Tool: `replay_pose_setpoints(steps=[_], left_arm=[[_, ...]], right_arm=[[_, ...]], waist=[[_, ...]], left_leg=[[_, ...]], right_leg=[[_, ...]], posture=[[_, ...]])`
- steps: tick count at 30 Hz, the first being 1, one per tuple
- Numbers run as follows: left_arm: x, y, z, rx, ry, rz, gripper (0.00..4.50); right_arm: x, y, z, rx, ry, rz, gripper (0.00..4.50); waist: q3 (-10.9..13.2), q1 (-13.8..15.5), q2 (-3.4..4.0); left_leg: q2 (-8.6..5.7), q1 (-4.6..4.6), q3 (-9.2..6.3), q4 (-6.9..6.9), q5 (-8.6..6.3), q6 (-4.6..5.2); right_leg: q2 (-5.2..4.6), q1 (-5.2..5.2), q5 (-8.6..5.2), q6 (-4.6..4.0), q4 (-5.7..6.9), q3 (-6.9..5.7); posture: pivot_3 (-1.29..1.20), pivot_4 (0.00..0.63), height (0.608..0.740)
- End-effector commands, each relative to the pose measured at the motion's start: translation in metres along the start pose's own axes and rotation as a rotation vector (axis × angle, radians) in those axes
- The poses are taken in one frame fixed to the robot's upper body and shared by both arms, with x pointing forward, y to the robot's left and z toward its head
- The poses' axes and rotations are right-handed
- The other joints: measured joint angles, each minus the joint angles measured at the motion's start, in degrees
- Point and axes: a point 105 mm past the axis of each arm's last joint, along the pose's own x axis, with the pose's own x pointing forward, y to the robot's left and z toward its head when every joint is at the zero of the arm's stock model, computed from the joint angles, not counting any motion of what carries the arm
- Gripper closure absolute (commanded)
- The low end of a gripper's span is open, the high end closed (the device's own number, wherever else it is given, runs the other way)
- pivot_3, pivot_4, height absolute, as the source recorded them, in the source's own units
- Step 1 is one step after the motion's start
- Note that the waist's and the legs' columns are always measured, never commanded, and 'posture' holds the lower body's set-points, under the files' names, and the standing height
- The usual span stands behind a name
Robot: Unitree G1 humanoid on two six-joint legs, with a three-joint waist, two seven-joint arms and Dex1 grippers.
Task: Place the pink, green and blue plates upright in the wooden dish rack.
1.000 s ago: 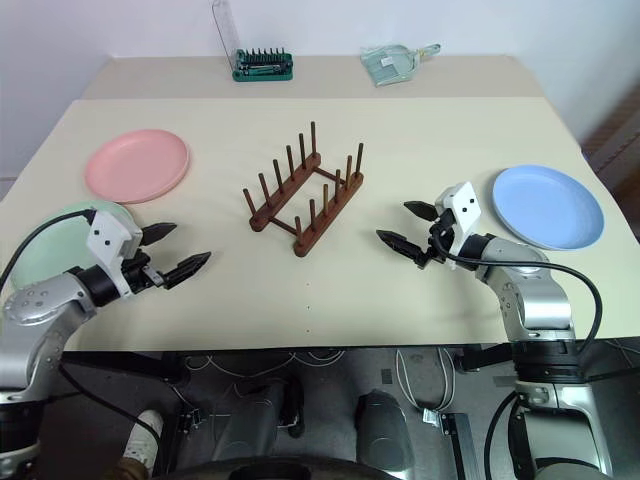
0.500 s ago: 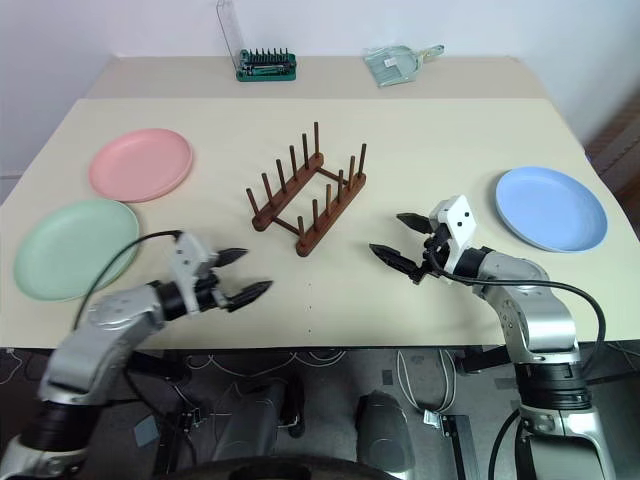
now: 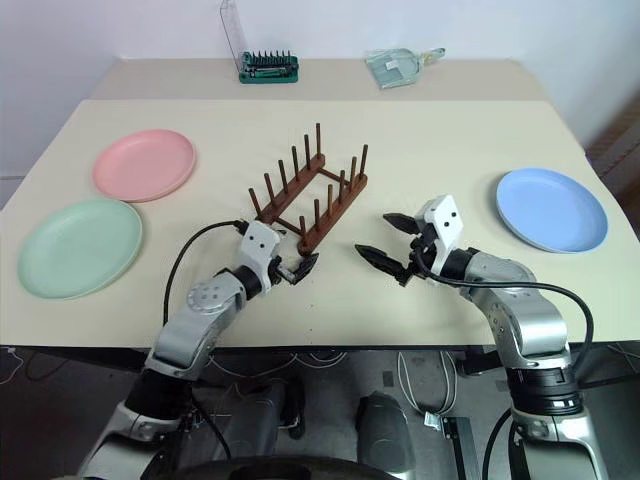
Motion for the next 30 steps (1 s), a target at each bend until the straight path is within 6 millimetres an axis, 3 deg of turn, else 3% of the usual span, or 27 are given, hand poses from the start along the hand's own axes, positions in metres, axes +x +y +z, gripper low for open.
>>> replay_pose_setpoints(steps=[1,3,9,16,22,26,30], left_arm=[[0.006,-0.009,-0.021,-0.041,0.066,-0.03,0.24],[0.005,-0.004,-0.021,-0.041,0.06,-0.02,0.83],[0.004,0.007,-0.018,-0.019,0.044,-0.001,3.68],[0.001,0.019,-0.01,0.057,0.015,-0.065,3.73],[-0.008,0.01,0.013,0.157,-0.075,-0.397,3.73],[-0.01,0.009,0.015,0.236,-0.036,-0.612,3.73],[-0.008,0.005,0.021,0.265,-0.051,-0.76,3.73]], right_arm=[[-0.001,0.005,0.007,-0.015,-0.036,0.002,0.01],[0.003,0.007,0.007,-0.011,-0.045,0.008,0.0],[0.012,0.009,0.01,-0.01,-0.067,0.024,0.0],[0.011,0.009,0.002,-0.008,-0.044,0.0,0.0],[-0.011,0.009,-0.019,-0.001,0.053,-0.047,0.0],[-0.033,0.022,-0.04,0.008,0.182,-0.043,0.0],[-0.04,0.027,-0.041,0.021,0.173,-0.088,0.0]], waist=[[-0.1,0.4,0.07],[-0.1,0.5,0.07],[-0.1,0.4,0.09],[-0.1,0.4,0.13],[-0.1,0.3,0.14],[-0.1,0.6,0.13],[-0.1,0.3,0.12]], left_leg=[[0.0,0.0,0.0,0.0,0.01,-0.01],[-0.01,0.0,0.01,0.03,-0.01,0.01],[-0.01,-0.01,0.02,0.11,-0.04,0.05],[0.0,-0.01,0.02,0.12,-0.03,0.05],[0.01,-0.13,0.04,0.11,-0.04,0.03],[0.01,-0.31,0.0,0.21,-0.03,0.03],[-0.01,-0.36,0.01,0.28,-0.07,0.09]], right_leg=[[0.0,0.0,0.0,0.0,0.0,0.0],[-0.02,0.01,0.0,0.0,-0.02,0.0],[-0.04,0.03,0.0,0.01,-0.01,-0.01],[-0.02,0.02,0.0,0.01,0.01,-0.01],[0.0,-0.08,0.0,0.0,-0.03,-0.02],[0.0,-0.16,0.0,0.01,-0.03,-0.1],[0.0,-0.17,0.0,0.02,-0.06,-0.09]], posture=[[0.0,0.15,0.737],[0.0,0.15,0.737],[0.0,0.15,0.737],[0.0,0.15,0.737],[0.0,0.15,0.737],[0.0,0.15,0.737],[0.0,0.15,0.737]])
